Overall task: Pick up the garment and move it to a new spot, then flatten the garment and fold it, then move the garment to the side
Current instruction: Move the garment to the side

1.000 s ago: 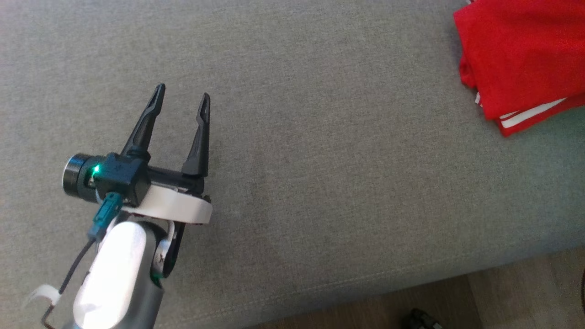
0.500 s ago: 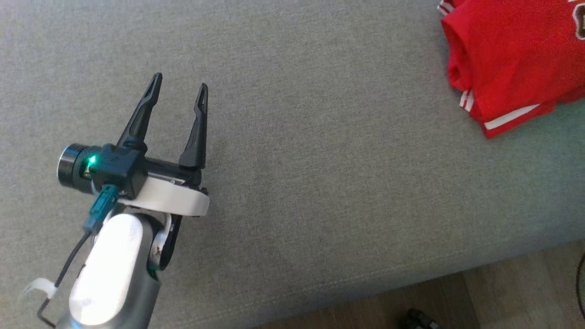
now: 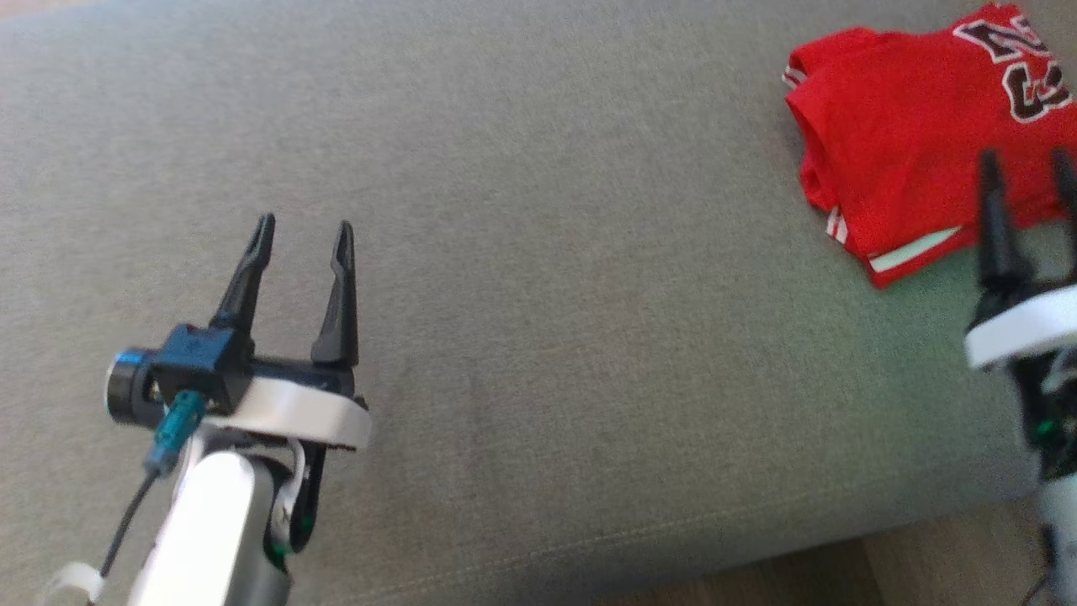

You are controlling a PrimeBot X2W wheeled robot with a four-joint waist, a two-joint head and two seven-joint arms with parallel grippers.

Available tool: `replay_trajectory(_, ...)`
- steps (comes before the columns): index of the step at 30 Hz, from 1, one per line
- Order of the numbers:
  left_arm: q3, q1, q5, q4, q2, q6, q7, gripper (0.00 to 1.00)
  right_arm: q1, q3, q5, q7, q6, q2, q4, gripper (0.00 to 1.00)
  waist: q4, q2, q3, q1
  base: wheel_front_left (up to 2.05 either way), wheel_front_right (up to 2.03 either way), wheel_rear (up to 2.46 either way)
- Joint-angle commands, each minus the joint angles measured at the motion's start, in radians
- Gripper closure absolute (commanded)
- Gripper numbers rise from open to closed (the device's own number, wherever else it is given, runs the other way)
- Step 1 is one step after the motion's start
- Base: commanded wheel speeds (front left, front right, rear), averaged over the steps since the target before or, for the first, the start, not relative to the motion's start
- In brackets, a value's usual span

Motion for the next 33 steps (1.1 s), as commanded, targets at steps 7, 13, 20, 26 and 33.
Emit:
replay_trajectory(7, 0.056, 0.04, -0.017, -0.014, 0.002, 0.025, -0.015, 0.0, 0.099, 0.017, -0.082, 0.002, 0.003, 0.113, -0.148, 0.0, 0.094, 0.0, -0.094, 0.0, 0.0, 0.0, 0.0)
replay_trajectory(13, 0.088, 0.08, -0.033, -0.004, 0.005, 0.044, -0.018, 0.0, 0.148, 0.041, -0.151, 0.002, 0.003, 0.166, -0.192, 0.0, 0.15, 0.0, -0.141, 0.0, 0.0, 0.0, 0.0)
replay_trajectory(20, 0.107, 0.133, -0.044, -0.002, 0.013, 0.05, -0.02, 0.0, 0.216, 0.071, -0.203, 0.017, 0.003, 0.184, -0.224, 0.0, 0.182, 0.0, -0.191, 0.0, 0.0, 0.0, 0.0)
replay_trajectory(26, 0.102, 0.164, -0.048, 0.002, 0.014, 0.042, -0.02, 0.0, 0.262, 0.074, -0.213, 0.025, 0.003, 0.179, -0.233, 0.0, 0.189, 0.0, -0.225, 0.0, 0.0, 0.0, 0.0)
replay_trajectory(33, 0.096, 0.201, -0.049, 0.023, 0.016, 0.039, -0.02, 0.0, 0.321, 0.07, -0.216, 0.037, 0.003, 0.174, -0.239, 0.0, 0.196, 0.0, -0.277, 0.0, 0.0, 0.0, 0.0)
